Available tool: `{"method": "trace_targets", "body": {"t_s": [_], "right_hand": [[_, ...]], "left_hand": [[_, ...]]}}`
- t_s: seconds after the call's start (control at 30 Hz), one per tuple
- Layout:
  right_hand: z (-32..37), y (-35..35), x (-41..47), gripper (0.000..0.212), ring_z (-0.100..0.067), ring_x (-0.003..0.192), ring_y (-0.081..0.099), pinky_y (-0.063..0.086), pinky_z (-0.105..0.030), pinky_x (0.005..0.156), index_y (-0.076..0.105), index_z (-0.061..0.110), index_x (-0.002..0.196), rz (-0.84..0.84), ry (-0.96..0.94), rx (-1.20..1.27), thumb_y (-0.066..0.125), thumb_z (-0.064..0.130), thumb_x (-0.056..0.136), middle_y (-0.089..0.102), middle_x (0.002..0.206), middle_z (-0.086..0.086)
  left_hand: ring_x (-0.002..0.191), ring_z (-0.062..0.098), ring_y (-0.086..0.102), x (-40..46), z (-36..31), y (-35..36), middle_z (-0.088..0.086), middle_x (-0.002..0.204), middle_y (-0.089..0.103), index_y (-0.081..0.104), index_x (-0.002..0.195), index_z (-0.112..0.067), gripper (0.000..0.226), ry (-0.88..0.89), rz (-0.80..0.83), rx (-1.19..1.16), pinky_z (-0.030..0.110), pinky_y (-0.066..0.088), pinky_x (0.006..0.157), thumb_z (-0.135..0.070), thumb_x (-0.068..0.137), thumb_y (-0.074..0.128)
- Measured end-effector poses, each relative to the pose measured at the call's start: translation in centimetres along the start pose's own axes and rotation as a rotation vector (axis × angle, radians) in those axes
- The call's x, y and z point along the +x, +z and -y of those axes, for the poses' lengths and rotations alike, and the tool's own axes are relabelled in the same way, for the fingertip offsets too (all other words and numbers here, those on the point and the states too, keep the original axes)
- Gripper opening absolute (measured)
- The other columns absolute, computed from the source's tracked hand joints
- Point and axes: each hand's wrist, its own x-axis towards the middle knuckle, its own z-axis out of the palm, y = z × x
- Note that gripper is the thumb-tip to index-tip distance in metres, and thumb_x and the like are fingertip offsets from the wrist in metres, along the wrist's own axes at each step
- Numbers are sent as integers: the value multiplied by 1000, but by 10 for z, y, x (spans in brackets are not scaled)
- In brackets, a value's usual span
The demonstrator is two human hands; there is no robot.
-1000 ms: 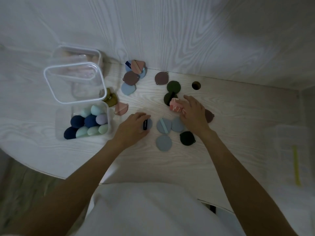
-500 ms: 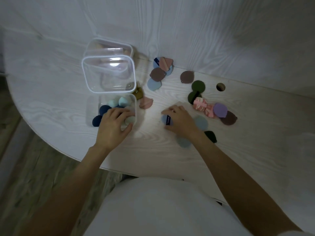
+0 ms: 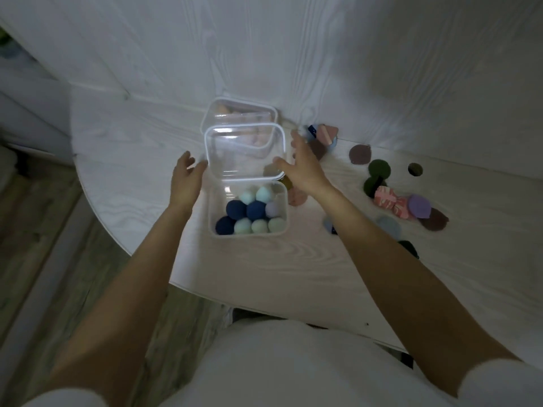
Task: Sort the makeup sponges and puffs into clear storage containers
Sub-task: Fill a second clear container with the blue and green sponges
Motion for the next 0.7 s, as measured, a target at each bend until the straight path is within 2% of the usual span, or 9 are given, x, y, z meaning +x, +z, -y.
{"method": "trace_targets", "body": {"t_s": [0.1,0.17,0.23,0.3,0.4,0.47,0.53,0.6,0.7], "right_hand": [[14,7,-1,67,-19,131,38,33,-36,109,14,18,148,-57,46,185,51,35,94,33,147,-5],[14,4,-17,55,-13,119,44,34,-37,109,22,23,146,-127,30,272,39,42,98,42,131,1],[8,4,-38,42,-19,113,52,39,-41,105,36,30,138,-130,52,309,24,45,100,51,128,-4],[-1,8,-59,46,-28,102,58,46,-39,92,54,22,123,-76,59,186,20,44,101,59,121,-15],[-13,16,-76,53,-19,92,58,47,-37,86,66,12,109,1,-102,-124,32,50,95,64,107,-9],[-25,21,-82,46,-15,109,47,41,-38,94,59,27,121,178,-156,-361,52,56,86,52,124,-4],[-39,33,-90,71,-23,126,33,33,-47,103,40,36,136,274,-215,-590,65,59,74,33,142,-5],[-44,51,-95,95,-30,137,19,26,-52,109,24,33,144,239,-240,-714,67,66,65,16,152,-9],[-39,80,-88,105,-38,140,14,24,-52,111,19,19,147,153,-244,-833,74,56,66,6,155,-19]], "left_hand": [[114,15,54,8,-7,-9,-2,128,54,46,133,-22,45,-16,193,-97,31,45,96,-43,93,44],[105,14,58,-1,-7,-13,-3,114,61,57,116,-21,36,26,185,-189,29,47,89,-43,96,36],[100,15,60,-13,3,-18,-1,104,64,60,99,-19,35,6,161,-275,29,48,86,-43,98,34],[98,16,60,-24,19,-21,3,101,64,61,89,-15,37,14,158,-202,30,47,89,-46,95,40],[102,14,56,-30,39,-28,-1,107,61,60,99,-13,24,-9,182,-180,32,44,95,-34,89,58],[111,15,54,-31,47,-32,-1,119,57,55,114,-15,36,24,266,-172,32,44,95,-17,81,69],[114,16,50,-35,58,-31,-1,126,52,46,127,-18,63,102,372,17,25,47,86,-8,73,76],[110,14,47,-38,66,-27,-4,126,46,36,136,-20,80,133,408,149,15,46,74,-11,69,80],[110,15,46,-34,73,-27,-2,129,46,34,138,-20,95,121,325,126,28,47,82,-26,57,85]]}}
